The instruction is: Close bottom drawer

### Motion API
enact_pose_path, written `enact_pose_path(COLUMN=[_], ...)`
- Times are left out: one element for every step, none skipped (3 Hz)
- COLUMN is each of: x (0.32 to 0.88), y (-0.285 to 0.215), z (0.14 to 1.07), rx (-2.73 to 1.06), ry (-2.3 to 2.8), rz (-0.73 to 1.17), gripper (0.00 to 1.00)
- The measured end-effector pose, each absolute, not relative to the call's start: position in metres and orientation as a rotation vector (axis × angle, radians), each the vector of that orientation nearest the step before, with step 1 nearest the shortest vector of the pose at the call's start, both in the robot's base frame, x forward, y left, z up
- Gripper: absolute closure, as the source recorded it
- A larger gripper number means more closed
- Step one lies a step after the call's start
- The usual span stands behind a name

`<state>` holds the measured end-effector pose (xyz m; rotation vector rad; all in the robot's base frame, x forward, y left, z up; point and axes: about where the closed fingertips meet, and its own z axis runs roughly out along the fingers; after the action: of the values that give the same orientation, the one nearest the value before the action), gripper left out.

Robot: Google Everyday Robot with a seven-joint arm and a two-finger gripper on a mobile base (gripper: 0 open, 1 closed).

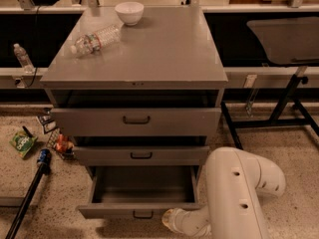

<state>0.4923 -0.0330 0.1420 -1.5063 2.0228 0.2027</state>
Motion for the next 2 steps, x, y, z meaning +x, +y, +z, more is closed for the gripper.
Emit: enact_pose_path(x=[0.514,0.539], y=[-0.035,-0.041], z=[0.14,0.137], rx=[-1.406,-1.321], ry=[1.978,1.925], rz=[0.165,0.145], gripper=[1.0,1.0])
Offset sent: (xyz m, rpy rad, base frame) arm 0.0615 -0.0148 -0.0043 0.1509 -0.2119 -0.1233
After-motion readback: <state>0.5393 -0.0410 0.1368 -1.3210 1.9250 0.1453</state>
